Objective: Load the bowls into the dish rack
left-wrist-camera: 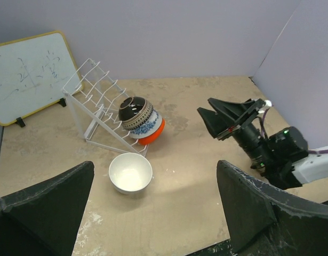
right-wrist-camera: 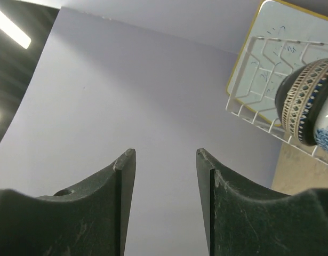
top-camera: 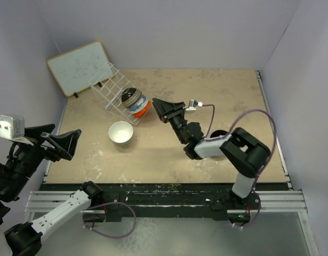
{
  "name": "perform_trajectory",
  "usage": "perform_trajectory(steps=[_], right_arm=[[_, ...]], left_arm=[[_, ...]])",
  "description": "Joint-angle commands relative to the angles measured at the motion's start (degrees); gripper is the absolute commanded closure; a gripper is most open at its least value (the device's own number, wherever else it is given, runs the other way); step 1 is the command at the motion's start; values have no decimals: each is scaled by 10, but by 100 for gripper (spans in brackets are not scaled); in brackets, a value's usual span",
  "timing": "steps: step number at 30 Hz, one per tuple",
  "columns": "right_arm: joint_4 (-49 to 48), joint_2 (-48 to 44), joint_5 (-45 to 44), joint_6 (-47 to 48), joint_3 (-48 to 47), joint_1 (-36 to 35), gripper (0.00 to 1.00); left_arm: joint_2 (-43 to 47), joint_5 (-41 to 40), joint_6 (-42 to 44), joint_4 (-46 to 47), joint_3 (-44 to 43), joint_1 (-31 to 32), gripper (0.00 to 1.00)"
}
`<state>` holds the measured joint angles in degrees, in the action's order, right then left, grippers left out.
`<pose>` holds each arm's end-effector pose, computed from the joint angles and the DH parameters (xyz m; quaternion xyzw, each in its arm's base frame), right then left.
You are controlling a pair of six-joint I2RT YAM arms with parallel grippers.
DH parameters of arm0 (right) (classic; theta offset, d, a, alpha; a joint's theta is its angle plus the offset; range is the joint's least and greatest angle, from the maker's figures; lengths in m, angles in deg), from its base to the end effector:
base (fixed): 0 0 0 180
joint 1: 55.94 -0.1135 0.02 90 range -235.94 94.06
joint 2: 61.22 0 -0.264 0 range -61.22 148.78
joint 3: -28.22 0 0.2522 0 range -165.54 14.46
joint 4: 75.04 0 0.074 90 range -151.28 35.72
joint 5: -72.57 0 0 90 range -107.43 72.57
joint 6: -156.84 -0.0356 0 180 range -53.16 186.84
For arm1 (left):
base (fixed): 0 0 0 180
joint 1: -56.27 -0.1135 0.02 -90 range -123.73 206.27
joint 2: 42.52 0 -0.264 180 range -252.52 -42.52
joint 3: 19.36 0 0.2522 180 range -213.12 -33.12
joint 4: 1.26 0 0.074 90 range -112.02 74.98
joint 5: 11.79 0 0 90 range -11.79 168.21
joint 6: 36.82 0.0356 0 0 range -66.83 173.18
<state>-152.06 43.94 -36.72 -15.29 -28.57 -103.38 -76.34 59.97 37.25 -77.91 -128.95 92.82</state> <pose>0.2461 0.2506 0.2314 0.2875 0.4371 0.7307 0.4386 -0.0171 0.0265 0.5032 0.0165 0.7121 -0.2050 0.6713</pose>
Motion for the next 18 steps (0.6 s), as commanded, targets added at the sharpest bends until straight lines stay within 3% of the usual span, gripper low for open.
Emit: perform_trajectory(steps=[1,3,6,12,15,18], right_arm=[[177,-135,47,92,15,12,46],[335,-181,76,125,2,25,41],[558,-254,101,180,-9,57,42],[1012,-369,-55,312,-129,79,39],[1173,-373,-49,336,-192,120,31],[1260,-368,-4,352,-205,155,25]], left_arm=[[6,2,-11,28,1,3,1],[11,1,-10,29,4,4,1],[11,0,-8,31,5,4,1],[5,5,-10,38,13,6,1],[11,10,-11,52,30,7,1],[17,12,-12,62,47,8,1]])
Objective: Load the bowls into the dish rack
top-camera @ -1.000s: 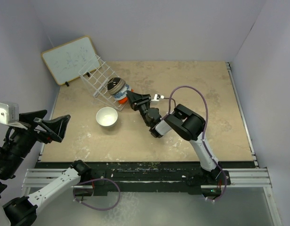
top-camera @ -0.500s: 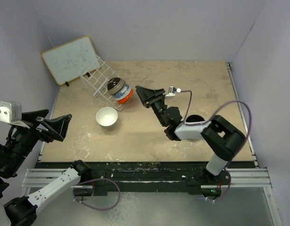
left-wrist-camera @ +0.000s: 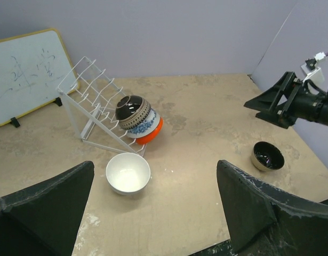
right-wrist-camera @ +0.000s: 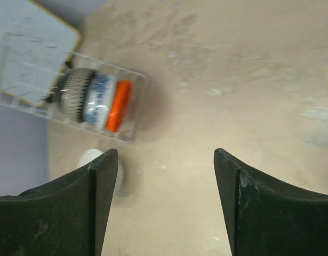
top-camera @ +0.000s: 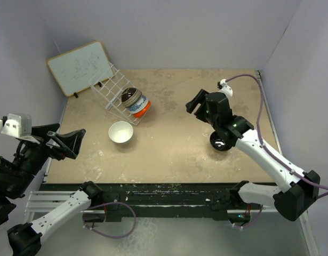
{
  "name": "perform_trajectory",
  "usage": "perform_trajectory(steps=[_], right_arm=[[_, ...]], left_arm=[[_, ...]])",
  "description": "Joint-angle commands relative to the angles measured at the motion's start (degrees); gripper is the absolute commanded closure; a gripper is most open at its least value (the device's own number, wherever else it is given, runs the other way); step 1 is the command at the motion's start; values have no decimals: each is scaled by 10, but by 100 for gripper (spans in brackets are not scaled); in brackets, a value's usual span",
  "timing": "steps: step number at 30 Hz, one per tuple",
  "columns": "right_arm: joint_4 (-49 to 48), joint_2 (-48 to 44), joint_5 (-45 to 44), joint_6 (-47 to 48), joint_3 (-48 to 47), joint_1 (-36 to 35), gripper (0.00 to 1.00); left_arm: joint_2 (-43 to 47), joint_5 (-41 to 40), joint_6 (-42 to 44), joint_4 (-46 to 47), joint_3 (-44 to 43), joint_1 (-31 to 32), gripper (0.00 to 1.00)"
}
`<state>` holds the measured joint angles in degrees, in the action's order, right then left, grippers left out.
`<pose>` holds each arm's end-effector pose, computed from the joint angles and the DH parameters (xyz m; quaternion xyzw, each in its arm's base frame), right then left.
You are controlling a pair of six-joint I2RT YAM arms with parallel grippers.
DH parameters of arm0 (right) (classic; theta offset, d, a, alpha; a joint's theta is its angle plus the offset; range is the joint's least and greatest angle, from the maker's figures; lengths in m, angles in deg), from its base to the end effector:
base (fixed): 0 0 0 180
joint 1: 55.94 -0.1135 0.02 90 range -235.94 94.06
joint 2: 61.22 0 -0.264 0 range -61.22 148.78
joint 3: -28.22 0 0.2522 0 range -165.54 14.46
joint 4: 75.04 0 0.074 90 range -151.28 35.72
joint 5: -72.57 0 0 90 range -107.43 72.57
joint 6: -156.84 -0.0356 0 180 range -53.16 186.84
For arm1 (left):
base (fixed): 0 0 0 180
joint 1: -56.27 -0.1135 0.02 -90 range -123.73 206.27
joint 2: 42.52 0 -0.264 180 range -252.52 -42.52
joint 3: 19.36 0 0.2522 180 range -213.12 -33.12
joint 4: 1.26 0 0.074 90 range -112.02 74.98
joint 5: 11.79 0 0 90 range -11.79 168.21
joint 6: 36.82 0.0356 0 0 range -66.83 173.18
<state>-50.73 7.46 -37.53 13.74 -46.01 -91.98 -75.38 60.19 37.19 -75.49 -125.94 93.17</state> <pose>0.2310 0.1529 0.3493 0.2192 0.7765 0.3014 0.5081 -0.0119 0.0227 0.4979 0.0189 0.7098 -0.2100 0.6721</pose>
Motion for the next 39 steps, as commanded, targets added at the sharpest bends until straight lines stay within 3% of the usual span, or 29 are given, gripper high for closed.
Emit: perform_trajectory(steps=[1,10,20,26,29,34,39], right_arm=[[266,0,19,64,-29,52,25],[312,49,74,74,-5,111,27],[246,38,76,58,88,144,33],[208,69,56,77,92,151,35],[196,81,42,97,83,152,45],[189,109,33,119,77,155,47],[179,122,26,129,77,155,57]], left_arm=[[9,11,-12,38,19,5,1],[24,11,-18,38,23,10,1],[44,-9,-30,32,44,27,1],[50,-15,-36,26,48,29,1],[51,-18,-39,25,48,30,1],[50,-18,-43,17,44,29,1],[54,-23,-48,12,45,30,1]])
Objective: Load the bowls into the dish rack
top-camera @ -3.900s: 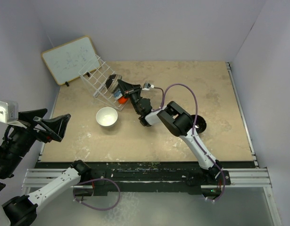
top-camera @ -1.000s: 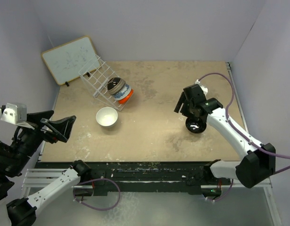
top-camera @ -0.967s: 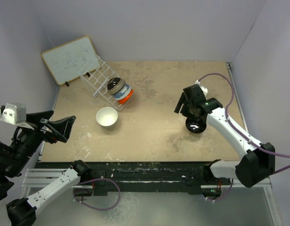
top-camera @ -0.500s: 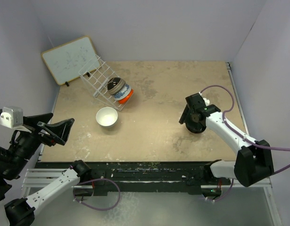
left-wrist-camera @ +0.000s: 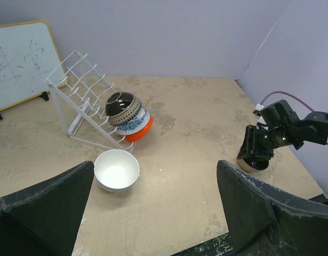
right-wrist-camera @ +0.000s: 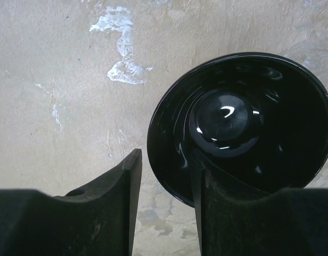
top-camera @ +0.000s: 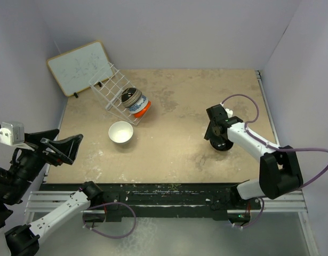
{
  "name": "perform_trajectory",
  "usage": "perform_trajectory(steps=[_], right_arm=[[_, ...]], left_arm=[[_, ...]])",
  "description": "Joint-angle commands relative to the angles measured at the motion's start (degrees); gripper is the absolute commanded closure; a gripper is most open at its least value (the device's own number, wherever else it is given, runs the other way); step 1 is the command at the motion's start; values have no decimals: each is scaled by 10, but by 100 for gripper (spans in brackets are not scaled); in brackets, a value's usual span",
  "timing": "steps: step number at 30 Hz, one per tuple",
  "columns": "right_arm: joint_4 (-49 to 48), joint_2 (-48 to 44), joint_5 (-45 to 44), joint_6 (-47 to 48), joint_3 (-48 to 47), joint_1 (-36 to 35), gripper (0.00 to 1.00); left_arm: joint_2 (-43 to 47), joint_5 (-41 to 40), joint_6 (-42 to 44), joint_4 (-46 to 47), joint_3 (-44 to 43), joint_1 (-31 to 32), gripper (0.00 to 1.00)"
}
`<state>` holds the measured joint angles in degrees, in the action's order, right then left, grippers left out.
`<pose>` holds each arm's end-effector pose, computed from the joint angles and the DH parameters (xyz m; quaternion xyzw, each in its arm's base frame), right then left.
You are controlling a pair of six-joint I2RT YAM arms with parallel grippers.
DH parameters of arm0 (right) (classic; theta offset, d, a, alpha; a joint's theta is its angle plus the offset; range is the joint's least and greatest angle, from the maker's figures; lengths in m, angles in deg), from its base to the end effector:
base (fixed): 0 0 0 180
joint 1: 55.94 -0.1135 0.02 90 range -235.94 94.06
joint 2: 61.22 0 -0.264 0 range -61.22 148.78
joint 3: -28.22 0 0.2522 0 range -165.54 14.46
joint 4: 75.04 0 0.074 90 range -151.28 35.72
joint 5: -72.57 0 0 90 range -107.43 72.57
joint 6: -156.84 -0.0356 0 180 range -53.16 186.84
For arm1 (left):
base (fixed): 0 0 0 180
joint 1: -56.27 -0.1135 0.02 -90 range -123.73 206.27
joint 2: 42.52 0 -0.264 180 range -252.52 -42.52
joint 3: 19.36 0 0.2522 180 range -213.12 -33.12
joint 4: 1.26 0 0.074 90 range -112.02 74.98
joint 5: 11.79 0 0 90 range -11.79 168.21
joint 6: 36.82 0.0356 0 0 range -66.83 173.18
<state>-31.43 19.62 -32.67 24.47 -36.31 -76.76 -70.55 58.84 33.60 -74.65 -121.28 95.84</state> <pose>0.2597 0.0888 0.2096 0.2128 0.9339 0.0257 0.2862 -0.0198 0.0317 0.4808 0.0028 0.7042 -0.2425 0.6673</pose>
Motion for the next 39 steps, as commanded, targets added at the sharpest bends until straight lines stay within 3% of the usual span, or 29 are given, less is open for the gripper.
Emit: perform_trajectory(steps=[1,8,32,34,35,39], right_arm=[[-13,2,-24,24,-21,3,61],[-19,-7,-22,28,-11,3,83],[-18,30,-25,52,-16,3,79],[-17,26,-30,53,-12,3,88],[-16,21,-32,53,-11,3,98],[-15,-8,-27,63,-14,3,100]], left_arm=[[5,-9,-12,2,-1,3,1],[4,-10,-12,2,2,3,1],[26,-8,-21,-7,2,4,1],[27,-8,-21,-6,2,4,1],[27,-9,-21,-6,2,4,1],[26,-9,-20,-1,3,4,1]])
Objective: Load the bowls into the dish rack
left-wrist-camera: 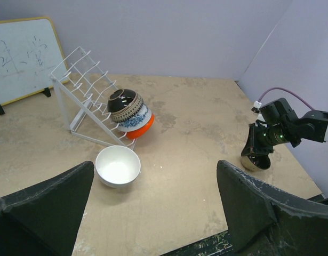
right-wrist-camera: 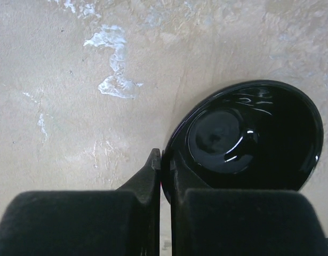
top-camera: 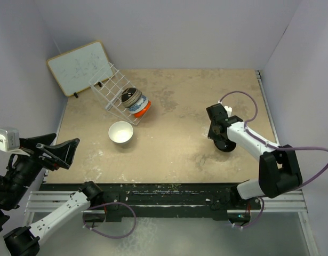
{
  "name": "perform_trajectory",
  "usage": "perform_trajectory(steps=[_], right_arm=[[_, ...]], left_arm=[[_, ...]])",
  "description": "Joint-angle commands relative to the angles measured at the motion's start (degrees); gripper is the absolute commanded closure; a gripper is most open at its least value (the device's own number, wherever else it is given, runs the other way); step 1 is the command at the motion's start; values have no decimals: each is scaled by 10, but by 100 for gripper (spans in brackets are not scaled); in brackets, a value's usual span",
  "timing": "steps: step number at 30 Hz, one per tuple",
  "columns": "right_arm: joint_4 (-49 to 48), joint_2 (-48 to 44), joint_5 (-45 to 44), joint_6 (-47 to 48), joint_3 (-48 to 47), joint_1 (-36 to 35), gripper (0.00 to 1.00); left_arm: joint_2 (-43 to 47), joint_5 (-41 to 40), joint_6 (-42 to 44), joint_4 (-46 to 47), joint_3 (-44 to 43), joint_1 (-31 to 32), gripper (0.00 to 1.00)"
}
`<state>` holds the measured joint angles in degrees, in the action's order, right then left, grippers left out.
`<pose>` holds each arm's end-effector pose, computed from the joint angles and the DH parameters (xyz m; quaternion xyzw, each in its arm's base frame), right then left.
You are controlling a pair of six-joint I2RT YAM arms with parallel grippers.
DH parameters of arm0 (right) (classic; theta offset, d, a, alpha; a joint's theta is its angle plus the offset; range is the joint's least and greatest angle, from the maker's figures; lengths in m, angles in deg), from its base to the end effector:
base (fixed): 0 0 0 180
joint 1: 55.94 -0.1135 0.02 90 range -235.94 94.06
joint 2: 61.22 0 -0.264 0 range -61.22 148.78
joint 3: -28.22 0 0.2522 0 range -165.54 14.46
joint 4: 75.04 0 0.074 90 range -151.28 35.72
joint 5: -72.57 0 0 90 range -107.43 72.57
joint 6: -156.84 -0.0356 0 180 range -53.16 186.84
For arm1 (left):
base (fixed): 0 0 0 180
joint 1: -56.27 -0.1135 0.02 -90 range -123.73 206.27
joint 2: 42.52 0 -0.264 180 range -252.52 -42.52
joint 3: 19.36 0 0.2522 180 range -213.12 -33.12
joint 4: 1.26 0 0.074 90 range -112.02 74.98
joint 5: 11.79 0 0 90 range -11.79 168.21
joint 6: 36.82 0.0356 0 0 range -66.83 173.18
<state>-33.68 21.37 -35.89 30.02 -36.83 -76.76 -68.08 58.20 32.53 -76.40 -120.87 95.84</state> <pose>0.2677 0.0897 0.2070 0.1749 0.9357 -0.0078 0.3063 -0.0304 0.0409 0.4736 -0.0084 0.7023 -0.2463 0.6678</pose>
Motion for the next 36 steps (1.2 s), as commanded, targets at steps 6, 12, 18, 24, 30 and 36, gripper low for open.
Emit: perform_trajectory(steps=[6,12,18,24,30,36], right_arm=[[-32,-107,95,47,-58,3,100],[-185,-155,279,-4,-92,2,100],[-557,-108,421,-128,-92,-35,100],[-907,38,402,-226,-164,-128,100],[-1212,267,352,-385,-300,-160,100],[-1273,440,297,-445,-476,-187,100]], left_arm=[[-7,0,-6,20,-8,3,1],[-18,-3,-1,24,-21,4,1],[-37,2,9,23,-47,4,1],[-54,6,24,26,-74,4,1],[-66,10,35,21,-99,4,1],[-67,5,38,9,-108,6,1]])
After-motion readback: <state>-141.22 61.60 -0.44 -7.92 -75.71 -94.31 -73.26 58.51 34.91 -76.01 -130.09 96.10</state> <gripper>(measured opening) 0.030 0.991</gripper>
